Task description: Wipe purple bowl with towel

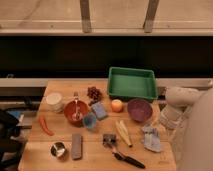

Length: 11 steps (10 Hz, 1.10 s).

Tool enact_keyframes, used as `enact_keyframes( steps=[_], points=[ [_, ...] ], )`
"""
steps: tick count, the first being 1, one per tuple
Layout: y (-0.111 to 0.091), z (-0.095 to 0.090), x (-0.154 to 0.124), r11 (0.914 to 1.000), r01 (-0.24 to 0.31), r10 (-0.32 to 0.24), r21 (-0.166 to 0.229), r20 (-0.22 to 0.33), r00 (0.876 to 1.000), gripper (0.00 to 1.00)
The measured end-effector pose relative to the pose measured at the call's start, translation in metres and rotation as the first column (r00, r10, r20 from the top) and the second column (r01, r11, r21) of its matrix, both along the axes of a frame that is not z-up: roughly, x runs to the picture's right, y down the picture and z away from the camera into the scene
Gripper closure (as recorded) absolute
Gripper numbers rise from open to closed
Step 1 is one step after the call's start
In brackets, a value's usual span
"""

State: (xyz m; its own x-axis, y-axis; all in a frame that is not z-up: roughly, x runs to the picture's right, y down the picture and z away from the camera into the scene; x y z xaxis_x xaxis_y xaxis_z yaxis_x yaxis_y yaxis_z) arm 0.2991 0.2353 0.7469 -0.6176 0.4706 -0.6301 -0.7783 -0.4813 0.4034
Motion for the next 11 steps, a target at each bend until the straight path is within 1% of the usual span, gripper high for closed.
enact_keyframes(
  steps=[2, 5, 7, 9, 10, 11],
  points=[
    [0.015, 0.010, -0.011, 0.9994, -0.008, 0.009, -0.035, 0.034, 0.999, 0.32],
    [0.028, 0.028, -0.027, 0.9969, -0.011, 0.017, -0.078, 0.074, 0.997, 0.32],
    [0.035, 0.040, -0.026, 0.9943, -0.030, 0.038, -0.102, 0.076, 0.996, 0.32],
    [0.040, 0.050, -0.021, 0.9911, -0.051, 0.059, -0.123, 0.062, 0.996, 0.32],
    [0.043, 0.052, -0.018, 0.9899, -0.058, 0.065, -0.130, 0.054, 0.996, 0.37],
    [0.043, 0.052, -0.018, 0.9902, -0.061, 0.067, -0.126, 0.047, 0.997, 0.45]
  ],
)
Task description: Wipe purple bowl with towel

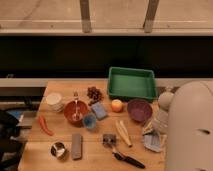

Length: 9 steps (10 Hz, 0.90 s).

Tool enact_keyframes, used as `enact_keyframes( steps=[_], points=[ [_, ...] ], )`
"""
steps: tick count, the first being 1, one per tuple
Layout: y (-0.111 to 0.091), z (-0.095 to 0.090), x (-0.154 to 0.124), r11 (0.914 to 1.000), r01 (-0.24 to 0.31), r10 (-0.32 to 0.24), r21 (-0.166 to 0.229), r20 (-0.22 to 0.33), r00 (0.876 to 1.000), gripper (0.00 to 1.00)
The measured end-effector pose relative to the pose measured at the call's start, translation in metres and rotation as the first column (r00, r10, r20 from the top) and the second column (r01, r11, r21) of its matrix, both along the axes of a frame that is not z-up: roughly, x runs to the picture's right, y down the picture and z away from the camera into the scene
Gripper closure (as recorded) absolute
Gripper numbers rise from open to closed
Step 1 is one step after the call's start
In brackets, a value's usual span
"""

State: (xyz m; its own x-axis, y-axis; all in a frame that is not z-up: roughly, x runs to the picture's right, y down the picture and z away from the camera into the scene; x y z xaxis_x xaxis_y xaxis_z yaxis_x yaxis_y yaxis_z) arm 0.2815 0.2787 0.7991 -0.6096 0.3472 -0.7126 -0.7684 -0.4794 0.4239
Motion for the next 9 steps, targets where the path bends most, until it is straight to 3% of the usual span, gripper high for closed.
enact_keyframes(
  steps=[5, 8, 9],
  points=[
    [-0.006, 0.000, -0.001, 0.9999, 0.008, -0.008, 0.007, 0.002, 1.000, 0.96],
    [-0.005, -0.002, 0.001, 0.9999, 0.010, -0.010, 0.004, -0.001, 1.000, 1.00],
    [-0.012, -0.005, 0.004, 0.9994, 0.004, -0.004, 0.033, -0.020, 1.000, 1.00]
  ],
)
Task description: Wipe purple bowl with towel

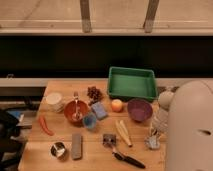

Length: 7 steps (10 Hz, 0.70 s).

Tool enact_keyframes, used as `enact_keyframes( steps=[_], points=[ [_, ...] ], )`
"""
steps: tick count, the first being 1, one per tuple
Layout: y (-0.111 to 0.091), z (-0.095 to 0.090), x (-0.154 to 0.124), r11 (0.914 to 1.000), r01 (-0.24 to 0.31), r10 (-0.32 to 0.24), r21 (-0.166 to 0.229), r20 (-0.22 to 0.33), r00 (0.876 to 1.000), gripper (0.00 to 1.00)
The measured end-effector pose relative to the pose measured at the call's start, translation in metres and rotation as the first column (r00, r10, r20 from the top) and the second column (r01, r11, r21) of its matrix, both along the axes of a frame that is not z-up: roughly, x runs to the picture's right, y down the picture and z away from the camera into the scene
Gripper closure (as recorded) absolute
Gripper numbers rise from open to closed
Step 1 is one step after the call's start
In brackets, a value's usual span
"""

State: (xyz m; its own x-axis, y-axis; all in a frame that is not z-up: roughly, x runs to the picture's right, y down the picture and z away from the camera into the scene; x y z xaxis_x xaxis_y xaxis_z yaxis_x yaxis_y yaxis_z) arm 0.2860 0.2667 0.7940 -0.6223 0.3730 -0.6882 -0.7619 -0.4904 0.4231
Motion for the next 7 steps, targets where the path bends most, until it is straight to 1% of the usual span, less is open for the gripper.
enact_keyframes(
  steps=[1, 2, 4, 5, 6, 7],
  points=[
    [-0.009, -0.004, 0.006, 0.9995, 0.003, -0.002, 0.033, -0.021, 1.000, 1.00],
    [-0.029, -0.012, 0.014, 0.9964, 0.006, -0.001, 0.085, -0.050, 0.999, 1.00],
    [-0.070, -0.026, 0.025, 0.9850, 0.017, -0.002, 0.172, -0.087, 0.996, 1.00],
    [-0.096, -0.030, 0.031, 0.9737, 0.027, -0.003, 0.226, -0.105, 0.994, 1.00],
    [-0.119, -0.029, 0.031, 0.9608, 0.036, -0.004, 0.275, -0.113, 0.994, 1.00],
    [-0.136, -0.025, 0.025, 0.9501, 0.040, -0.006, 0.309, -0.110, 0.994, 1.00]
  ],
)
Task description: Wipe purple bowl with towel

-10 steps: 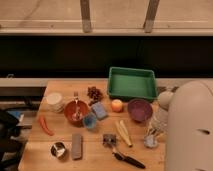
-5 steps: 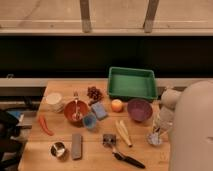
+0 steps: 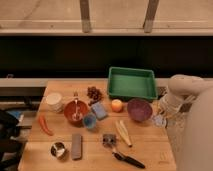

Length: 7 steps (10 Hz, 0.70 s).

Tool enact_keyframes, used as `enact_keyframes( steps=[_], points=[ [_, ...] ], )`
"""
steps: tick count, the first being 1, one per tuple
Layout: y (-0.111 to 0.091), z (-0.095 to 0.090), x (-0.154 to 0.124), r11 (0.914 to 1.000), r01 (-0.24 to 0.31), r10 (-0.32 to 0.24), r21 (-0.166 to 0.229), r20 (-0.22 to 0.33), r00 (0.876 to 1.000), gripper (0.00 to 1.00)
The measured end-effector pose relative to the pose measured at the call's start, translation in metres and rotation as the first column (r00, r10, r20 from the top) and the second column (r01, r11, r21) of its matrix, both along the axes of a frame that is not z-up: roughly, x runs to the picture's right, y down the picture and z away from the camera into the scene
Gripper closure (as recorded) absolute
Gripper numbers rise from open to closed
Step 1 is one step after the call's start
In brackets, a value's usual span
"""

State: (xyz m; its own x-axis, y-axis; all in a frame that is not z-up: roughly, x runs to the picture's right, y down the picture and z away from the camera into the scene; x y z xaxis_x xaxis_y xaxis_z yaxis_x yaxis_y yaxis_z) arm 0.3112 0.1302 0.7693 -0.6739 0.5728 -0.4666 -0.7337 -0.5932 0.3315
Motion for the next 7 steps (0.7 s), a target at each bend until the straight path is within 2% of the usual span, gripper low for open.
enact_keyframes(
  steps=[1, 3, 5, 7],
  points=[
    [-0.015, 0.004, -0.012, 0.9995, 0.010, -0.010, 0.030, 0.014, 1.000, 1.00],
    [-0.031, 0.013, -0.042, 0.9977, 0.029, -0.033, 0.062, 0.060, 0.998, 1.00],
    [-0.040, 0.027, -0.077, 0.9956, 0.057, -0.066, 0.074, 0.126, 0.990, 1.00],
    [-0.036, 0.040, -0.102, 0.9950, 0.070, -0.083, 0.072, 0.194, 0.977, 1.00]
  ],
)
